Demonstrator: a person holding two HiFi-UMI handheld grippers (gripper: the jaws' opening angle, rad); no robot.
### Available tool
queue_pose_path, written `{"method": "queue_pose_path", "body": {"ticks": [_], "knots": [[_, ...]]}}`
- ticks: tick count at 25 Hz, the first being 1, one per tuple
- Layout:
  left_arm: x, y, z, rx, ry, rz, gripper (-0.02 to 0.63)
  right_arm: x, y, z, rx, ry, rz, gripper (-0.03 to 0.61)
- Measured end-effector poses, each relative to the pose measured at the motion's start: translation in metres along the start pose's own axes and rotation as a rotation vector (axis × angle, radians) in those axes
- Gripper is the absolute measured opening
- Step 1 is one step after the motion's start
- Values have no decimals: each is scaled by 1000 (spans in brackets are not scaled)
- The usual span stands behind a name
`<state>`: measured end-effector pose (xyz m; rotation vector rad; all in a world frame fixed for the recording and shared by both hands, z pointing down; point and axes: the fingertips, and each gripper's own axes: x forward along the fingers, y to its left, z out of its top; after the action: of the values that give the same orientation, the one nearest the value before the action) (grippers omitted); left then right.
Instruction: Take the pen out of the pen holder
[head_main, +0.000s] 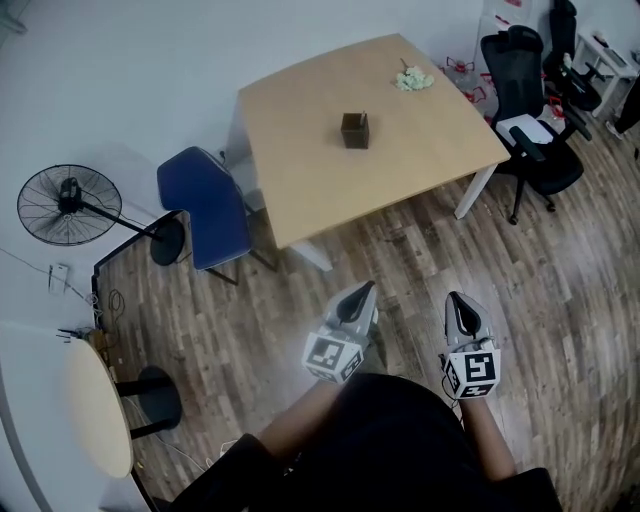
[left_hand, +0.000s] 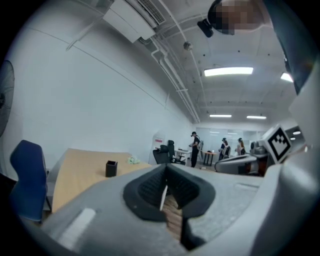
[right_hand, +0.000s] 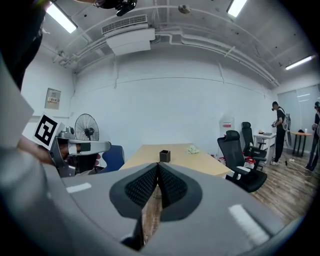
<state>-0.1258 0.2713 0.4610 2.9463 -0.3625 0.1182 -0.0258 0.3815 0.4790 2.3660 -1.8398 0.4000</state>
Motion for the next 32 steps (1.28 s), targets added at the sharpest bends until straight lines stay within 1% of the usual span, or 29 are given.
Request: {"method": "queue_pose_path", "body": {"ticks": [4,9,13,15,18,21,25,29,32], "knots": [[33,45,22,-5,-24,-19,3,57,-7,31,-8,4,-5,3],[60,96,36,-22,-11,-21,3,118,-2,55,-10,12,14,3],[81,133,45,-28,-13,-33,3,164,-1,74,-20,11,1,3],[90,152,46,-45,-20,-33,3,185,2,78,-17,20,5,3],[100,175,48,-72,-18,-50,3,213,15,85,-27,31,39,3],[110,201,53,-67,-11,-69,3,245,25,94,-35,36,44,3],[117,240,60,-69,-20,-66,3,284,36,100,-25,59,48,3],[118,268,64,-102,-40,-49,3,302,48,95,-22,97,68,3],[119,281,61,-107,-31,-36,3,311,53,91,-19,115,72,3]]}}
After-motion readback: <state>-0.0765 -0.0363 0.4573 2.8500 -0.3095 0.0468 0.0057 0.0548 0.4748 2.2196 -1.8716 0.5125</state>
